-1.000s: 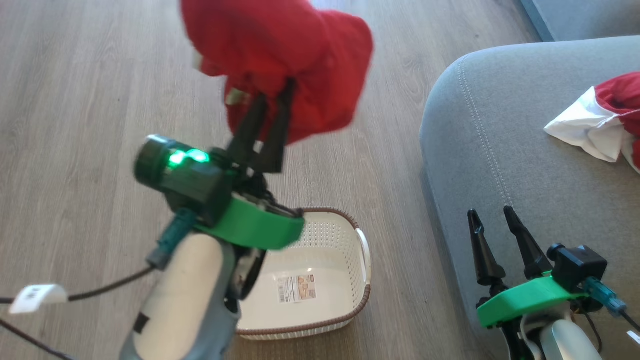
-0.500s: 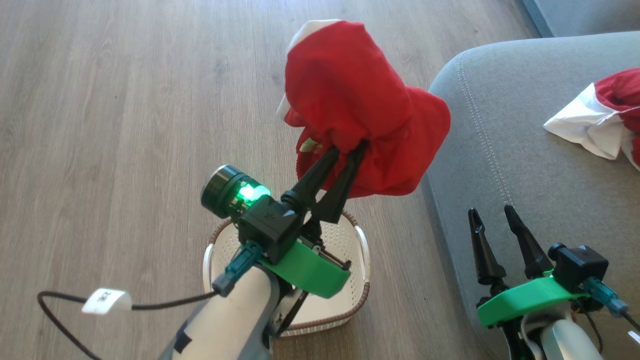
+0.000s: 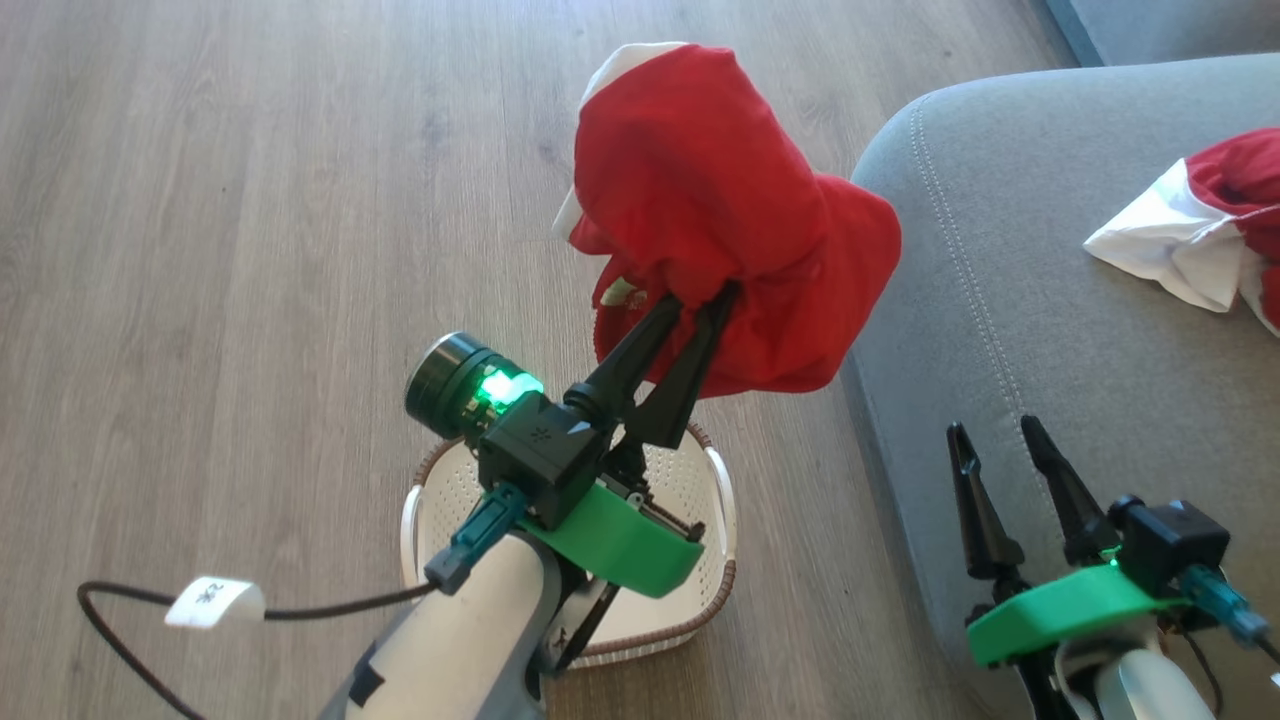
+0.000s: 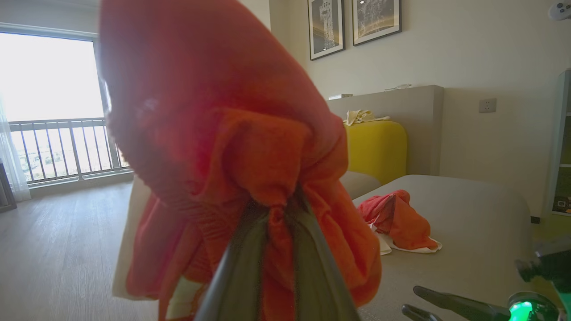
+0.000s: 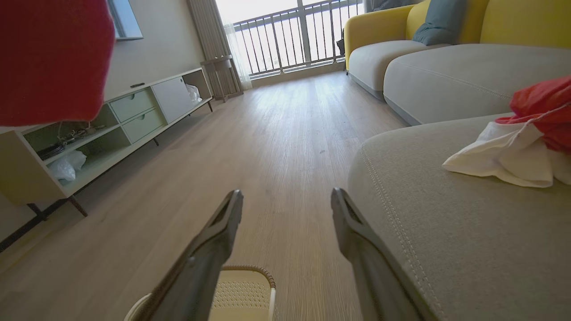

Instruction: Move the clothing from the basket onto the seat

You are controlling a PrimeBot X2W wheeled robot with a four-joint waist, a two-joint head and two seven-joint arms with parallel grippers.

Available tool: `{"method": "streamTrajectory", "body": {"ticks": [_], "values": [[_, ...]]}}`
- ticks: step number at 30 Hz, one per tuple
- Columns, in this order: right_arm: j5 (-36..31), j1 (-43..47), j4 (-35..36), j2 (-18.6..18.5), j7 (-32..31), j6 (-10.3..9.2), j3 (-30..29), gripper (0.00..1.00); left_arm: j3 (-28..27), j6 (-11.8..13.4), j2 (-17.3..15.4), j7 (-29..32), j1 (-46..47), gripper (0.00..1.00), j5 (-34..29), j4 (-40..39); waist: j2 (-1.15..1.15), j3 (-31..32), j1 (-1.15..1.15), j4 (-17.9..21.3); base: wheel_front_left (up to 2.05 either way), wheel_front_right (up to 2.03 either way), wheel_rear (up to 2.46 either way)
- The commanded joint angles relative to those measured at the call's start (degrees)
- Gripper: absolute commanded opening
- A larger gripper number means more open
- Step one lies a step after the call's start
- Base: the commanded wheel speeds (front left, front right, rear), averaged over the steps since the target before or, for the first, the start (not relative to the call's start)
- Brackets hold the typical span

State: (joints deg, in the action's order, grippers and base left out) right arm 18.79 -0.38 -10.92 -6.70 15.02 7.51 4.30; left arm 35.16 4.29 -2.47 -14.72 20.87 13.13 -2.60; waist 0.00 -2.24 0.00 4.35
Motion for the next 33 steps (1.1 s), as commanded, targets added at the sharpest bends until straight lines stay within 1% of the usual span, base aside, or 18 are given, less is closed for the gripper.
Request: {"method": "streamTrajectory", "body": {"ticks": [1, 6, 10, 14, 17, 21, 33], "values": [[-0.1, -0.5, 2.5, -1.2, 0.0, -0.02, 1.6, 1.0, -2.1, 0.4, -0.4, -0.3, 2.0, 0.0, 0.2, -1.9, 0.0, 0.0, 0.0, 0.1, 0.0, 0.0, 0.0], [-0.3, 0.3, 9.5, -5.8, 0.0, -0.02, 8.2, 1.0, -2.5, 0.3, -0.4, -0.3, 2.0, 0.0, 0.1, -1.5, 0.0, 0.0, 0.0, 0.4, 0.0, 0.0, 0.0], [-2.5, 0.7, 16.3, -10.0, 0.0, -0.02, 14.2, 1.0, -2.8, 0.1, -0.4, -0.3, 1.9, 0.0, -0.1, -1.3, 0.0, 0.1, 0.0, 0.6, 0.0, 0.0, 0.0], [-4.8, 0.3, 21.3, -12.6, 0.0, -0.02, 18.8, 1.0, -3.0, -0.1, -0.4, -0.3, 1.9, 0.0, -0.2, -1.1, 0.0, 0.2, 0.0, 0.7, 0.0, 0.0, 0.0], [-6.6, -0.3, 23.6, -13.2, 0.0, -0.02, 20.2, 1.0, -3.1, -0.2, -0.4, -0.3, 1.9, 0.0, -0.3, -1.1, 0.0, 0.3, 0.0, 0.7, 0.0, 0.0, 0.0], [-9.5, -1.1, 25.4, -12.8, 0.0, -0.02, 20.5, 1.0, -3.0, -0.4, -0.4, -0.3, 2.0, 0.0, -0.3, -1.0, 0.0, 0.4, 0.0, 0.4, 0.0, 0.0, 0.0], [-12.1, -3.6, 24.3, -10.6, 0.0, -0.02, 20.4, 1.0, -1.8, -0.6, -0.4, -0.3, 2.2, 0.0, 0.1, -1.0, 0.0, 0.5, 0.0, -1.2, 0.0, 0.0, 0.0]]}}
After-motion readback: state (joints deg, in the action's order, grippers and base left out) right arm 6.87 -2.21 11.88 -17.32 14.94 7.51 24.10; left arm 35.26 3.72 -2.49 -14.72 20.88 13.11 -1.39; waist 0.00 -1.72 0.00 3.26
